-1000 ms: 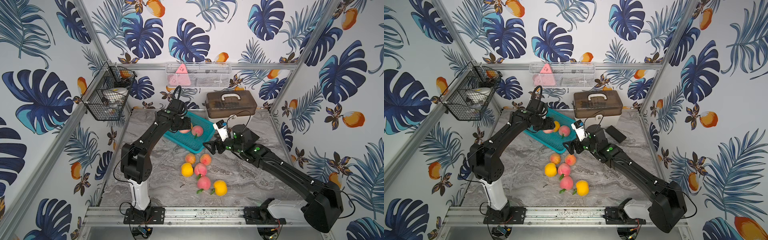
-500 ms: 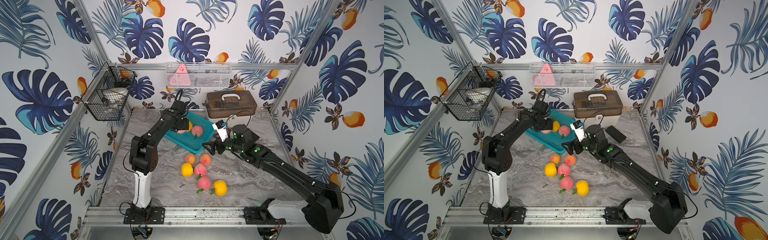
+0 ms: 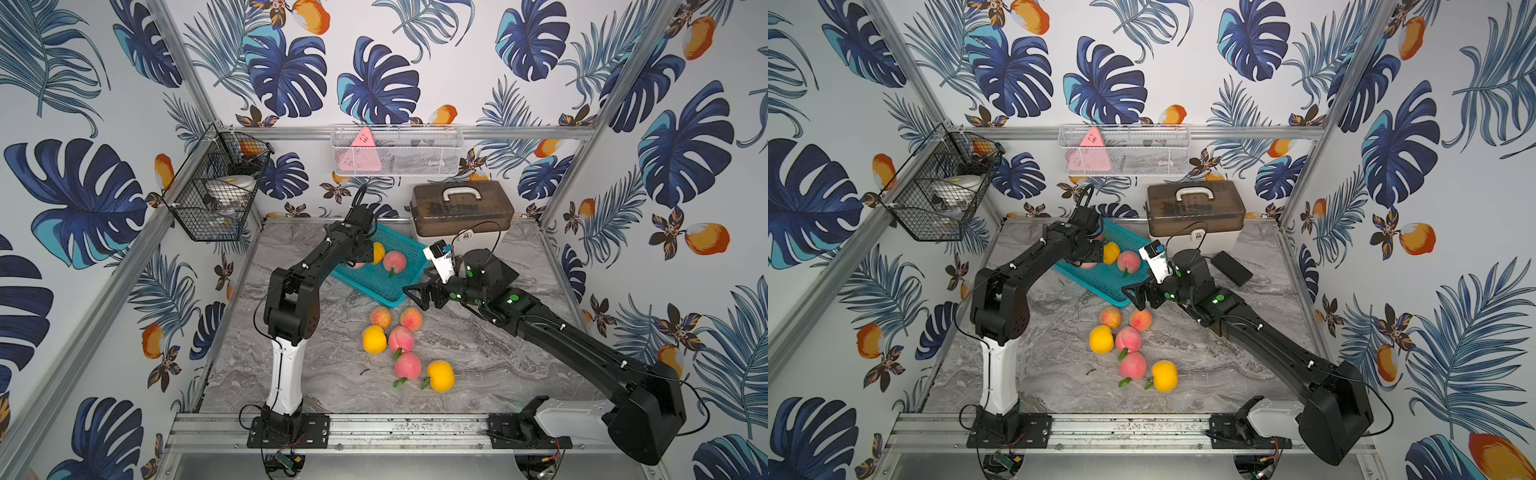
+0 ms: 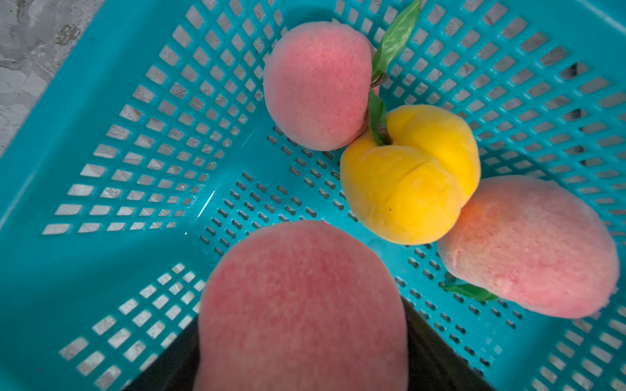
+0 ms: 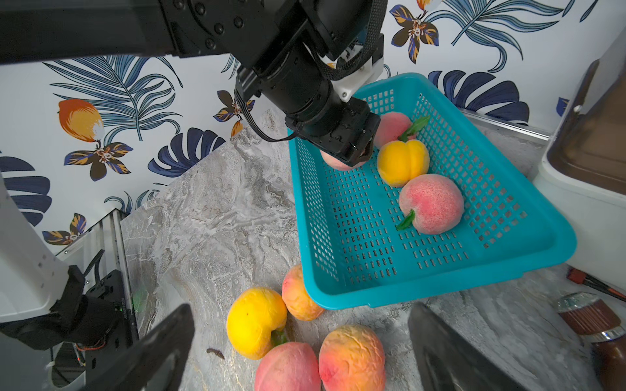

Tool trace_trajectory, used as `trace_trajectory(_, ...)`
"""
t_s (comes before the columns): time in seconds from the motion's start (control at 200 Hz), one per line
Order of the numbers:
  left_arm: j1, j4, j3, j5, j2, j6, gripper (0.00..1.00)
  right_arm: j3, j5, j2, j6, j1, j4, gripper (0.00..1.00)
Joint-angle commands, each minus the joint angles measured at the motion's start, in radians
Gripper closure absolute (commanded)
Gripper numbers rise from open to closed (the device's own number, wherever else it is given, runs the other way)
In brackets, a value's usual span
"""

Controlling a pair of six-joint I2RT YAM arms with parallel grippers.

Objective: Put the peaches into the basket
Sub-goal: Place the peach in the basket.

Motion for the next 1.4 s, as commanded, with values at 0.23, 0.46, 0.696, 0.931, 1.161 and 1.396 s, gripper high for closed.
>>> trace_trajectory(0.23,0.002,0.137,-0.07,-0.092,0.009,-0.049,0.31,-0.003,-0.002,-0.005,-0.009,-0.001,0.02,0.0)
trace_trajectory(0.46,0.004,0.168,-0.069,-0.113,0.035,-0.06,0.3,0.003,0.001,0.006,-0.011,-0.001,0.018,0.0)
trace_trajectory(0.696,0.009,0.165,-0.03,-0.128,0.069,-0.062,0.3,0.009,0.003,0.02,-0.017,-0.002,0.016,0.0)
trace_trajectory(0.931,0.019,0.18,-0.042,-0.128,0.075,-0.072,0.3,0.008,-0.009,0.029,-0.01,-0.004,0.026,0.0)
trace_trajectory(1.161,0.025,0.186,-0.052,-0.147,0.08,-0.069,0.29,0.009,-0.014,0.021,-0.01,-0.007,0.023,0.0)
trace_trajectory(1.396,0.03,0.204,-0.067,-0.16,0.082,-0.061,0.29,0.017,-0.026,0.031,-0.006,-0.008,0.019,0.0)
